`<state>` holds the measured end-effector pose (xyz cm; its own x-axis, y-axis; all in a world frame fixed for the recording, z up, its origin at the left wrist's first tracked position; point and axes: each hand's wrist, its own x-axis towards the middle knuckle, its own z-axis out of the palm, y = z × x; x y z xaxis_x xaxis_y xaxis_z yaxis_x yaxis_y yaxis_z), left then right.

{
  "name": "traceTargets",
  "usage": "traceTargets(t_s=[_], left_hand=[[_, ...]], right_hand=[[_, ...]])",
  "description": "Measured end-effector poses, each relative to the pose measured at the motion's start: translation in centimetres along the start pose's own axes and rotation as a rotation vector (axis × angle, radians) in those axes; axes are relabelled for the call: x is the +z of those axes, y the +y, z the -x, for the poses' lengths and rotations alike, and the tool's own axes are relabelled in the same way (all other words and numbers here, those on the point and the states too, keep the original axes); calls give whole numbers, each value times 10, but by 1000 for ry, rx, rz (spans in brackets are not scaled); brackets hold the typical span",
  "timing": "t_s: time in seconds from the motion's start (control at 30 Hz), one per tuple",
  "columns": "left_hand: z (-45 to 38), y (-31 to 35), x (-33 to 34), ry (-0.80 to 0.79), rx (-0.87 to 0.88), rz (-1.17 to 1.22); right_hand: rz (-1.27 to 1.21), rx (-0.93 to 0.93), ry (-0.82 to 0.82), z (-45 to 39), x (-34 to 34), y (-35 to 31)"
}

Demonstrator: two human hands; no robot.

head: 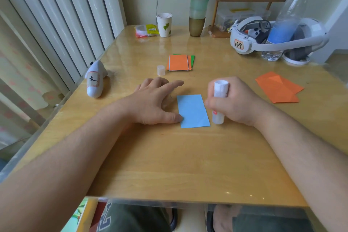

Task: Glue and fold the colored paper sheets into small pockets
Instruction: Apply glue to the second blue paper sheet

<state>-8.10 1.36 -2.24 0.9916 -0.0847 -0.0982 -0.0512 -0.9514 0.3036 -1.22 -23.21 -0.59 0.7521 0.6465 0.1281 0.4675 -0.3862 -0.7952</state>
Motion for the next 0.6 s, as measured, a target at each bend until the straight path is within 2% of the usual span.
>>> traceTargets(t_s=[0.1,0.17,0.4,0.6], left_hand=[[0,-1,0,-6,5,7],[-1,-2,-1,-1,3,32],[-2,-6,3,36,-33,-2],[-2,-6,3,35,-51,-63]], right_hand=[[-242,-52,120,-6,1,2],[-276,-73,136,-8,6,3],[-21,-49,107,-19,12,5],[64,-35,44,-30,11,-15]])
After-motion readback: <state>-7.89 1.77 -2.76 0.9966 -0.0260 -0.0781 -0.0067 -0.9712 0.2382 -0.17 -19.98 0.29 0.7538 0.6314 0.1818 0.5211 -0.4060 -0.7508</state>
